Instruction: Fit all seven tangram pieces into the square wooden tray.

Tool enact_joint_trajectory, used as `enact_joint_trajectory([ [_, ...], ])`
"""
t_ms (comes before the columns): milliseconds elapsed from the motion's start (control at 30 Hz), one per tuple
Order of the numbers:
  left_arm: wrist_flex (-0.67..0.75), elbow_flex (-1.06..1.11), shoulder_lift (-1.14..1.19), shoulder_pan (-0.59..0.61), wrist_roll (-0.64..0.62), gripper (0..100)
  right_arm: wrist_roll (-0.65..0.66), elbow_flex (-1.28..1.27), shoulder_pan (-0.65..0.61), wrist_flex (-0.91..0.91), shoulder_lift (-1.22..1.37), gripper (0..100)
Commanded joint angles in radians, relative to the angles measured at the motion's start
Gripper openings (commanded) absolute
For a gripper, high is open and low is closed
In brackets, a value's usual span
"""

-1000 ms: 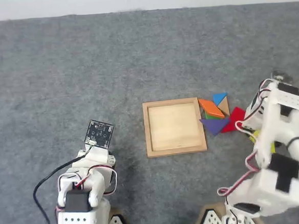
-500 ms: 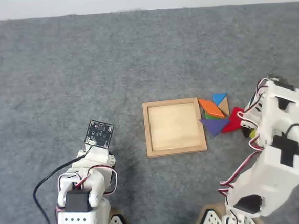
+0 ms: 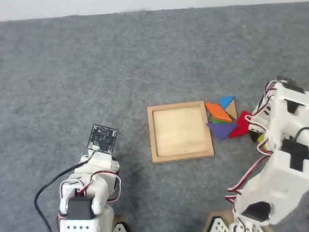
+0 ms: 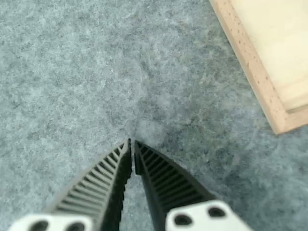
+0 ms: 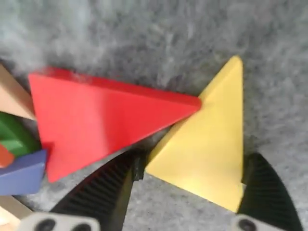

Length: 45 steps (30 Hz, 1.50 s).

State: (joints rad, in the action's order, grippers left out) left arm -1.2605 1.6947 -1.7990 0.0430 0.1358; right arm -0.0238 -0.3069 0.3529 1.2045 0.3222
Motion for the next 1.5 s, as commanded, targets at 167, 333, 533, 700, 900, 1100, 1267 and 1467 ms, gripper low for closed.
enact_joint_trajectory([
  [167, -0.005, -0.012, -0.025, 0.005, -0.008, 1, 0.028, 0.023, -0.005, -0.031, 0.018, 29.2],
  [333, -0.005, -0.012, -0.025, 0.005, -0.008, 1, 0.032, 0.029, -0.005, 0.001, 0.012, 29.2],
  [533, -0.005, -0.012, -0.025, 0.005, -0.008, 1, 0.029, 0.020, -0.013, 0.054, -0.120, 29.2],
  [700, -0.005, -0.012, -0.025, 0.005, -0.008, 1, 0.028, 0.020, -0.053, 0.117, -0.199, 29.2],
  [900, -0.005, -0.012, -0.025, 0.005, -0.008, 1, -0.014, 0.020, -0.071, 0.124, -0.209, 29.6],
  [1100, -0.005, -0.012, -0.025, 0.005, -0.008, 1, -0.012, 0.021, -0.002, 0.073, -0.176, 36.2],
  [1267, -0.005, -0.012, -0.025, 0.005, -0.008, 1, 0.008, 0.026, -0.002, 0.028, -0.077, 36.2],
  [1467, -0.005, -0.012, -0.025, 0.005, -0.008, 1, 0.015, 0.029, -0.002, 0.008, -0.001, 36.2],
])
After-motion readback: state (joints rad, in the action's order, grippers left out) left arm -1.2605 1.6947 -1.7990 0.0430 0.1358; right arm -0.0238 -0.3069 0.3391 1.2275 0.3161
